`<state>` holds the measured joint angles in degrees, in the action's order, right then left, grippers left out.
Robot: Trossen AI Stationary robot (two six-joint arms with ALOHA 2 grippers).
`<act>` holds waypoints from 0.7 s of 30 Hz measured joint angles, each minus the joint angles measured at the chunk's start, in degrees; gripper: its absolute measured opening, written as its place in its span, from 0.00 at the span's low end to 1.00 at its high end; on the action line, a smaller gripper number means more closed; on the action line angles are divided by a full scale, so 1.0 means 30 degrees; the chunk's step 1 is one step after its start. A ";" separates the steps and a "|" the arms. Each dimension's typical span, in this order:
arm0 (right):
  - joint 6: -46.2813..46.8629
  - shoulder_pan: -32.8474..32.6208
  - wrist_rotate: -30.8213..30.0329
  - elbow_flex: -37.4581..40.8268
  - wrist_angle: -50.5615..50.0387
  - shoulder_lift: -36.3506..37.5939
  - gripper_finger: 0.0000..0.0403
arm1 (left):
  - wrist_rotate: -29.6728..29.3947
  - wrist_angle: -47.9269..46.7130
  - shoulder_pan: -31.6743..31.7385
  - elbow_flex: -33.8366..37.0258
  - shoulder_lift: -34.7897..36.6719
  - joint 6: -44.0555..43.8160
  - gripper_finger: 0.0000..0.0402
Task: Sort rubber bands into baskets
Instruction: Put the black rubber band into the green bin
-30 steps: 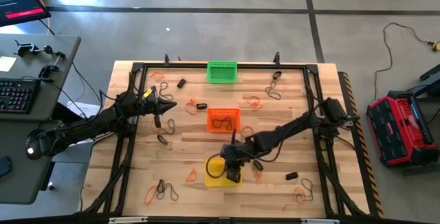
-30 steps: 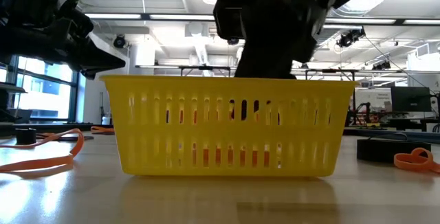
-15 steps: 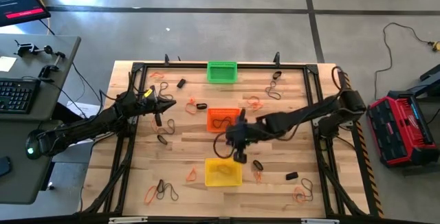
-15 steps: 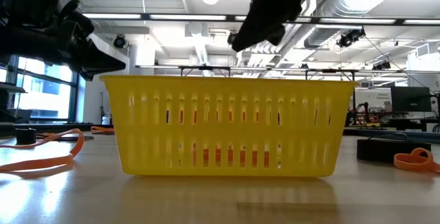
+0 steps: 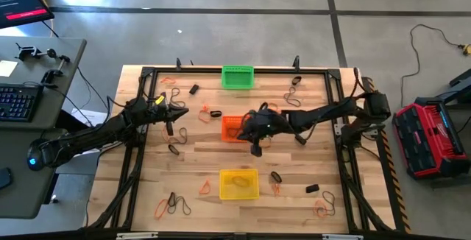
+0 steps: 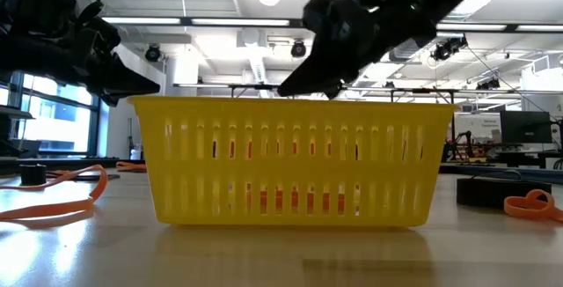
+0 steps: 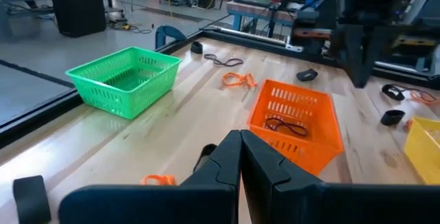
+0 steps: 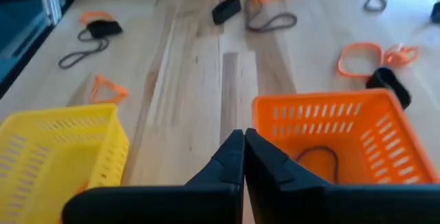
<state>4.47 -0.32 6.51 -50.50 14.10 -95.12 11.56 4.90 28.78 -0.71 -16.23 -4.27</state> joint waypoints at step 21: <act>-0.0728 -0.1577 -0.4307 0.3775 0.1466 0.4432 0.00 | 0.0931 -0.5440 -0.5883 -0.4128 -0.0007 -0.2131 0.00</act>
<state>2.29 -5.05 -6.41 -39.18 18.50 -81.82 14.35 -11.42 11.13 -13.09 -16.25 -10.67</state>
